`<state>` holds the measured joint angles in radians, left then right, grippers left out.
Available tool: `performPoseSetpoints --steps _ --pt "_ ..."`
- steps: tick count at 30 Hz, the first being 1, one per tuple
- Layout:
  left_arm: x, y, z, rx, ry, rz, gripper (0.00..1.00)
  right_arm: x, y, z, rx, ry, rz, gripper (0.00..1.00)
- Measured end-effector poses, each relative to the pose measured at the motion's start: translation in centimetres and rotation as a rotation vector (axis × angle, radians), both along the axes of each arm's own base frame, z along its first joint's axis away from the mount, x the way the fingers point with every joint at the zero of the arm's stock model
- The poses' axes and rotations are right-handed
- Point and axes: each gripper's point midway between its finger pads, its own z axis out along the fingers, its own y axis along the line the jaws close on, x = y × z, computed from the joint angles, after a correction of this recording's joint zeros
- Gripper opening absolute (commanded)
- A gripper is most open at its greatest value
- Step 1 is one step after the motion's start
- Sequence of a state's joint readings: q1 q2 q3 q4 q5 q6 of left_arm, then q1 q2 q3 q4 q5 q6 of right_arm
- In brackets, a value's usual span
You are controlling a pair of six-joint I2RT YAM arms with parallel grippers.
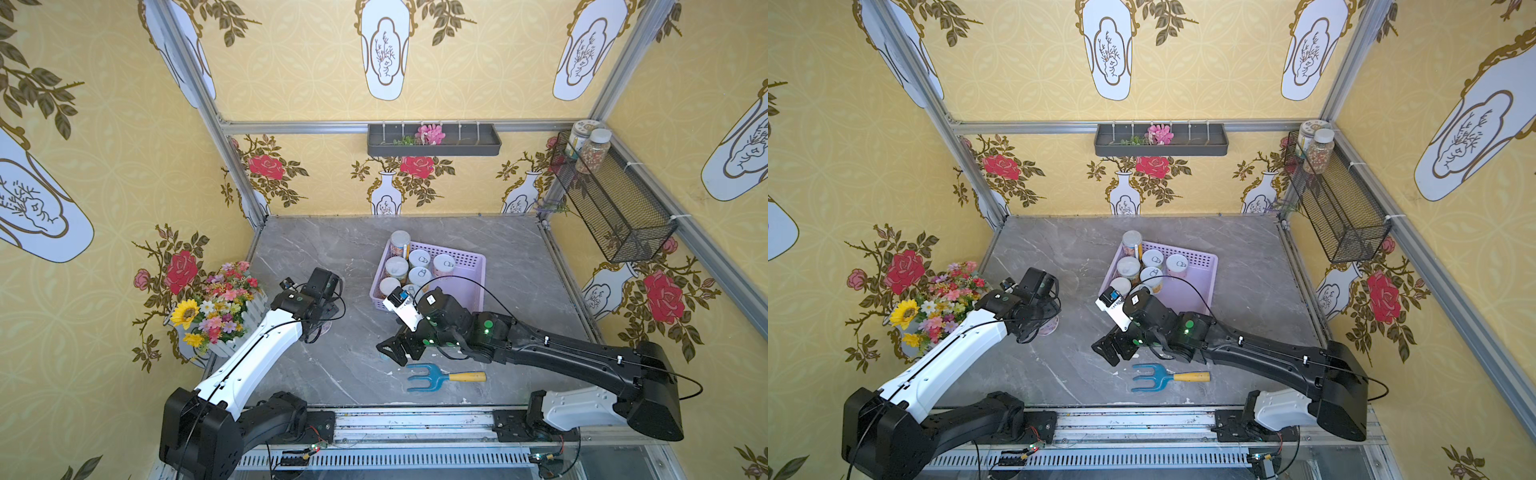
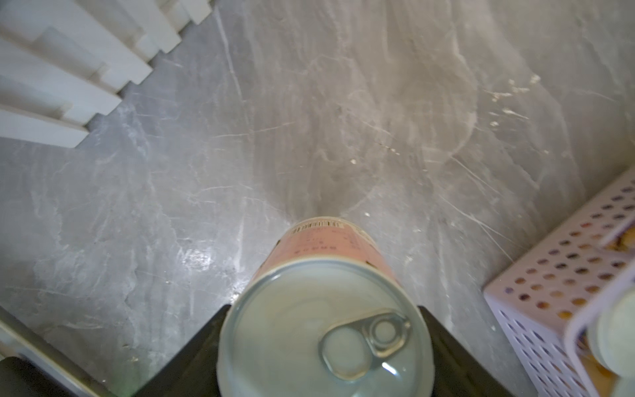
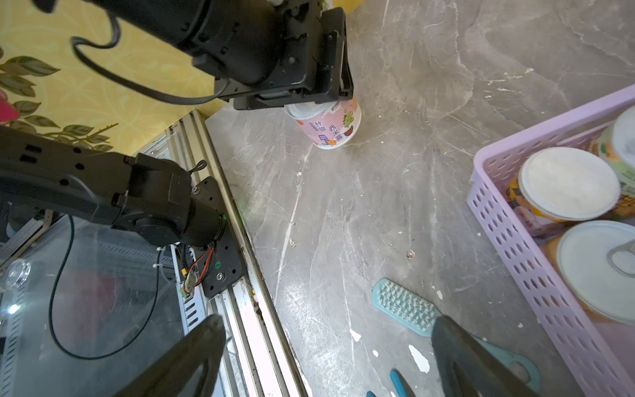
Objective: Put the canned food in the basket
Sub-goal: Pick up the canned food from the center of the board, then place the canned food in the basket.
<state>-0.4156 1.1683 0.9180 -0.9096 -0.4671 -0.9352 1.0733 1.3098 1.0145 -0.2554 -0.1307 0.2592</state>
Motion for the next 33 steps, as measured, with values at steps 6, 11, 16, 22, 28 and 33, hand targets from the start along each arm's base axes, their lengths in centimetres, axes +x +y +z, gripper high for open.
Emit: performPoseSetpoints --steps 6,11,16,22,28,33 --pt "1.6 -5.1 2.8 0.0 -0.045 -0.183 0.06 2.3 -1.8 0.1 0.006 0.005 -0.097 0.97" --pt "3.2 -9.1 4.3 0.017 -0.062 -0.323 0.0 4.0 -4.0 1.0 0.035 0.004 -0.181 0.97" --pt "4.1 -13.3 4.8 0.019 -0.081 -0.475 0.0 5.7 -7.0 1.5 0.034 -0.011 -0.288 0.97" --pt "4.9 -19.0 5.2 -0.037 -0.129 -0.675 0.0 6.8 -11.4 0.9 -0.024 0.0 -0.447 0.97" --pt "6.2 -25.0 5.5 -0.051 -0.165 -0.854 0.0 7.1 -15.6 0.4 -0.072 0.012 -0.577 0.97" --pt "7.0 -28.5 5.0 -0.04 -0.167 -0.957 0.0 7.0 -18.1 0.2 -0.086 0.036 -0.65 0.97"
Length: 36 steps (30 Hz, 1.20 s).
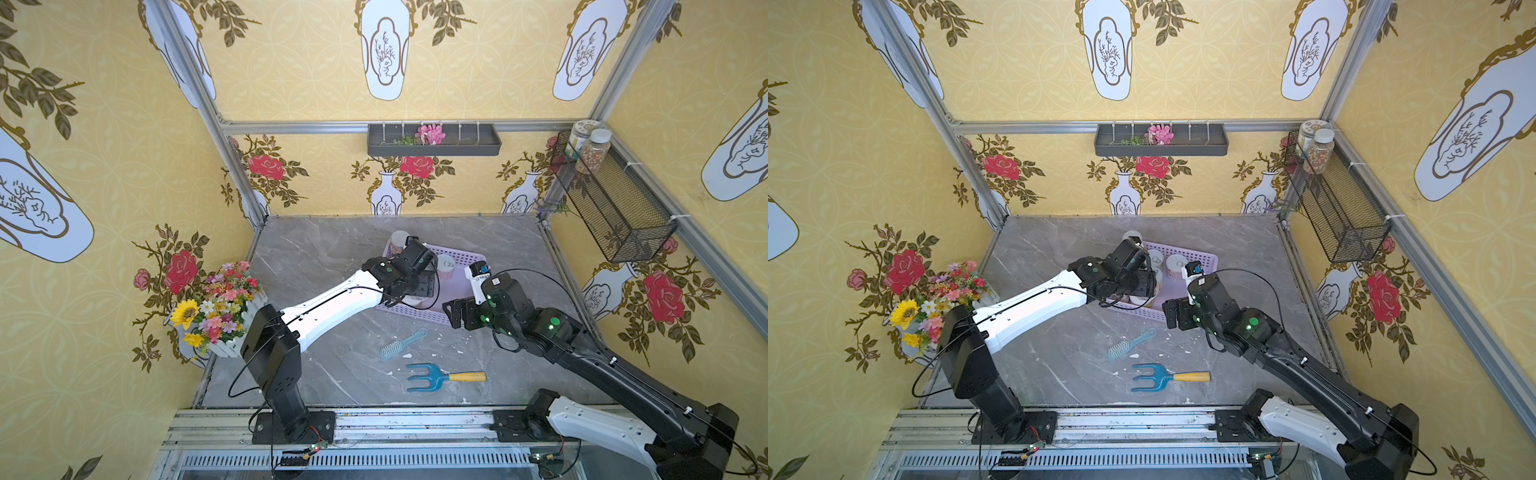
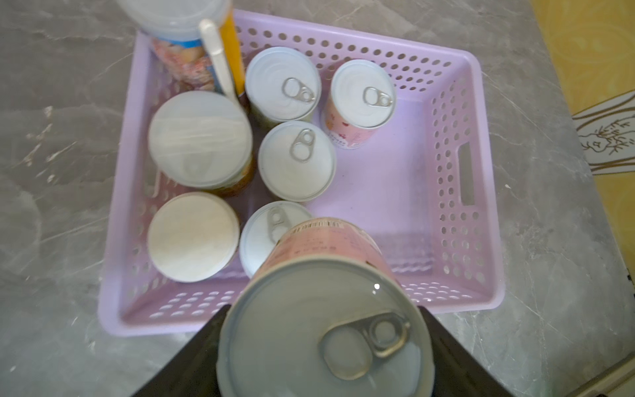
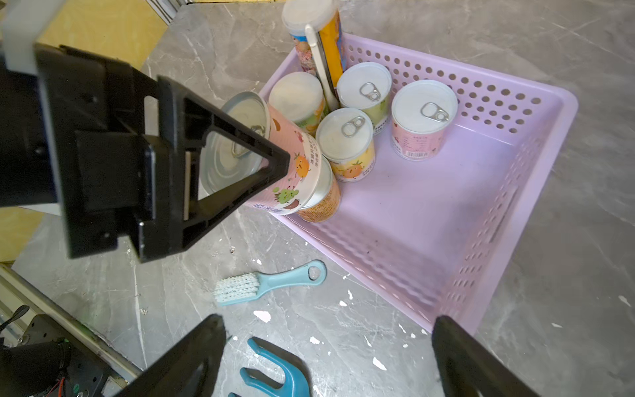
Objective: Put the canned food in the basket
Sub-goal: Place the canned food in the basket.
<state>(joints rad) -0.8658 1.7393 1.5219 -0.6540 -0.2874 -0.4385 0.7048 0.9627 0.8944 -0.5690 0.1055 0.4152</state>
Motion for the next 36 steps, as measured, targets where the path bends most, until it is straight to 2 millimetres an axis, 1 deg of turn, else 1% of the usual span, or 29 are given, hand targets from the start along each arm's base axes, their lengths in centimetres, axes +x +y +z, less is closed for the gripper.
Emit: performPoseSetpoints --steps 7,13,18,21,30,36 --pt "0.9 -3.4 -0.8 0.021 -0.01 -0.089 0.0 0.1 -3.2 -0.1 0.026 0.019 -0.087 0.97" --pt "1.4 -6.7 -1.5 0.031 -0.022 -0.153 0.0 0.0 -6.1 -0.1 0.054 0.039 -0.18 0.97" --pt "1.7 -9.0 -3.0 0.057 -0.024 -0.195 0.0 -0.1 -8.3 0.0 0.067 0.042 -0.259 0.97" --pt "2.0 -9.5 -3.9 0.075 -0.026 -0.208 0.0 -0.5 -8.9 -0.3 0.065 0.053 -0.277 0.97" --pt "3.1 -9.4 -6.2 0.156 -0.045 -0.223 0.0 -1.8 -9.4 -0.7 0.082 0.067 -0.286 0.97" --pt "3.8 -9.7 -7.3 0.198 -0.067 -0.243 0.0 -2.1 -9.6 -0.7 0.086 0.066 -0.293 0.97"
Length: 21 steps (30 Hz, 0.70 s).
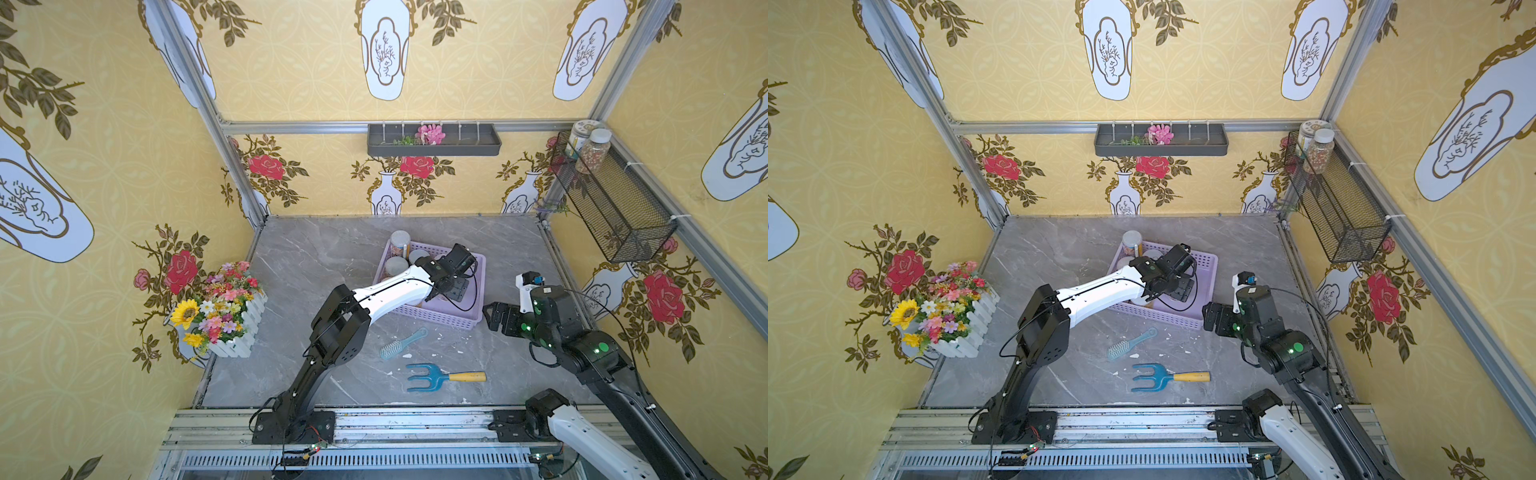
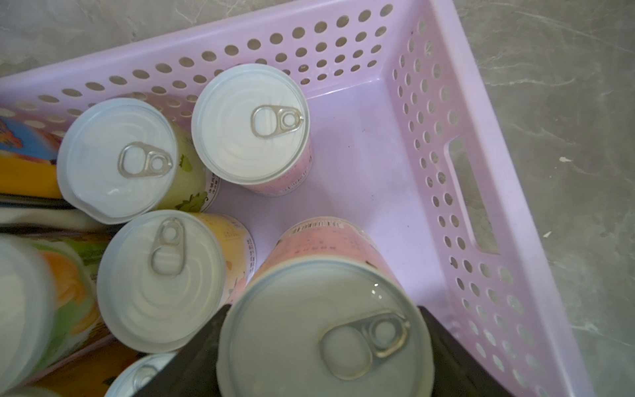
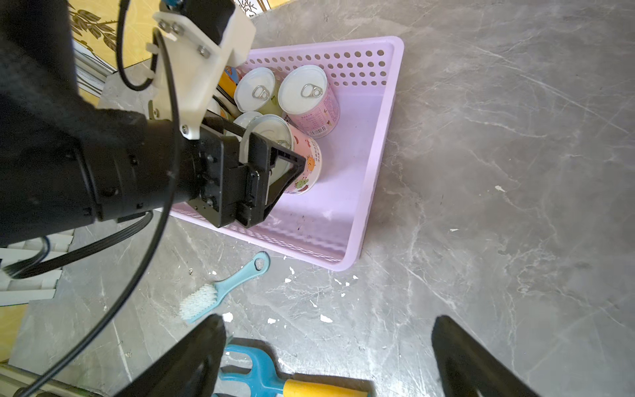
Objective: Put the canned food in the basket
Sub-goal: Place the canned food in the basket.
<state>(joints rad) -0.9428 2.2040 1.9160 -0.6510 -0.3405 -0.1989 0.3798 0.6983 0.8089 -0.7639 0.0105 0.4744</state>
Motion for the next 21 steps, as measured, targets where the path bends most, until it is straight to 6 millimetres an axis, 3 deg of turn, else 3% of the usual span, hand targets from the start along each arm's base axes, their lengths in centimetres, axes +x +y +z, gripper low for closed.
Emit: performPoseSetpoints --steps 11,21 --pt "2.0 -1.4 -1.2 0.053 -0.058 -0.039 0.0 -0.3 -0.5 0.0 -0.015 0.0 -0.016 0.97" --pt "2.5 -0.9 -2.7 0.135 -0.073 -0.054 0.0 -0.3 -0.5 -0.1 -0.007 0.009 -0.027 0.97"
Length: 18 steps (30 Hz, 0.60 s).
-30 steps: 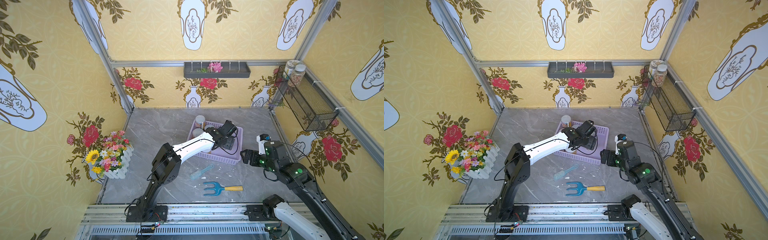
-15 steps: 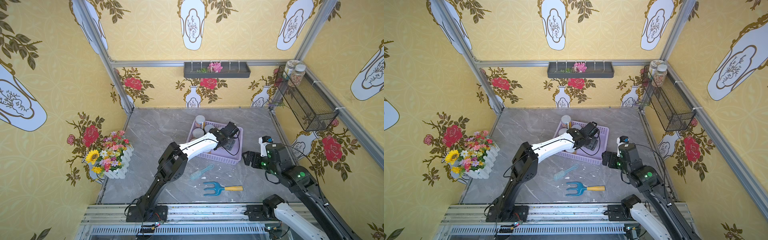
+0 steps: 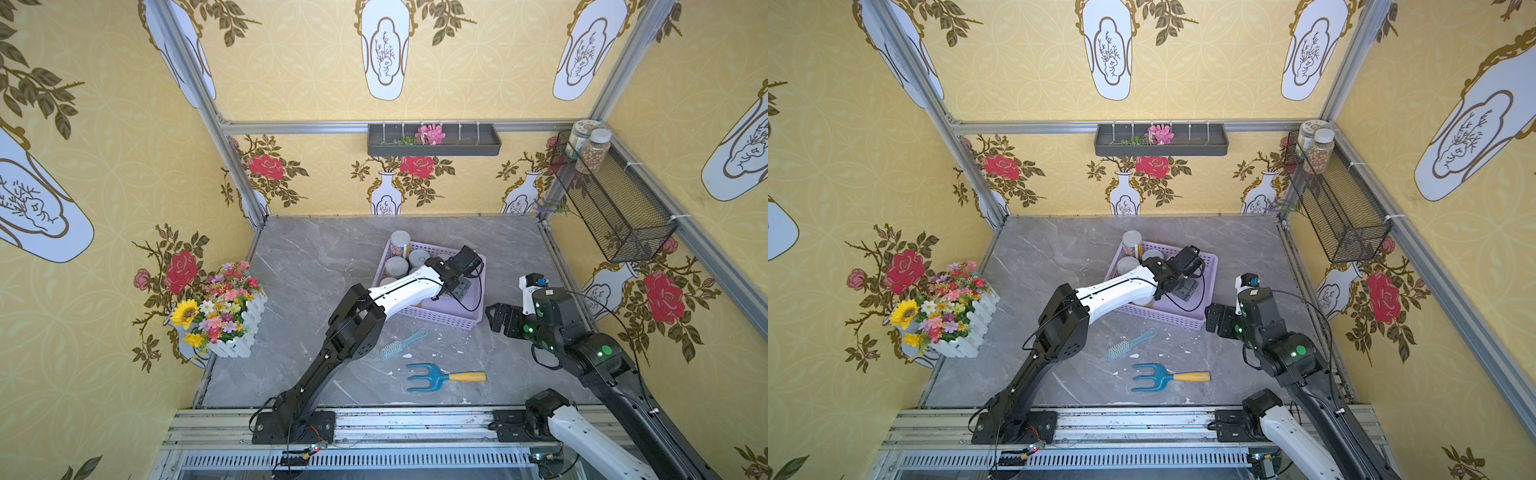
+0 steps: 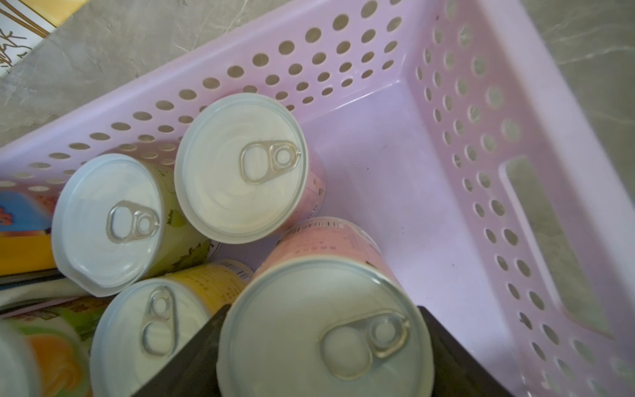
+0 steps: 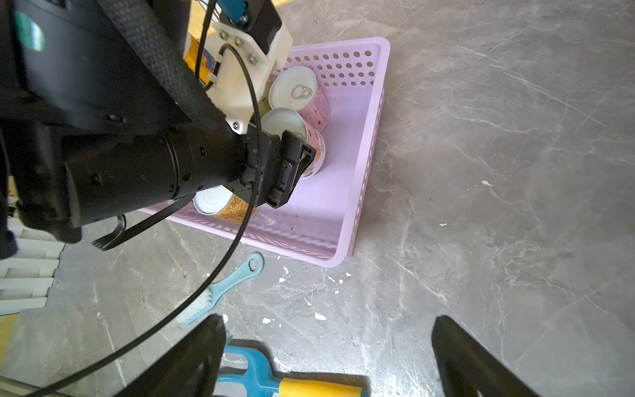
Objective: Put the canned food in the basket
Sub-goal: Place the canned food in the basket.
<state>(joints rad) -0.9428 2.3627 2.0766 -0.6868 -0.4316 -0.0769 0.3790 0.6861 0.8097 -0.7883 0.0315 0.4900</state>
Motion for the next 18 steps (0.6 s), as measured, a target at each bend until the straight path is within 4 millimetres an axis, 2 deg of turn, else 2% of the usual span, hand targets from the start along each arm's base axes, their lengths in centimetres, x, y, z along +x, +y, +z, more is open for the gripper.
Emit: performPoseSetpoints --steps 8,18 --pt "0.2 0.4 -1.3 0.047 0.0 -0.003 0.0 0.1 0.1 -0.3 -0.003 0.015 0.002 0.97" --pt "0.9 0.6 -1.6 0.064 -0.003 0.01 0.0 0.2 0.2 -0.5 -0.005 0.023 0.003 0.97"
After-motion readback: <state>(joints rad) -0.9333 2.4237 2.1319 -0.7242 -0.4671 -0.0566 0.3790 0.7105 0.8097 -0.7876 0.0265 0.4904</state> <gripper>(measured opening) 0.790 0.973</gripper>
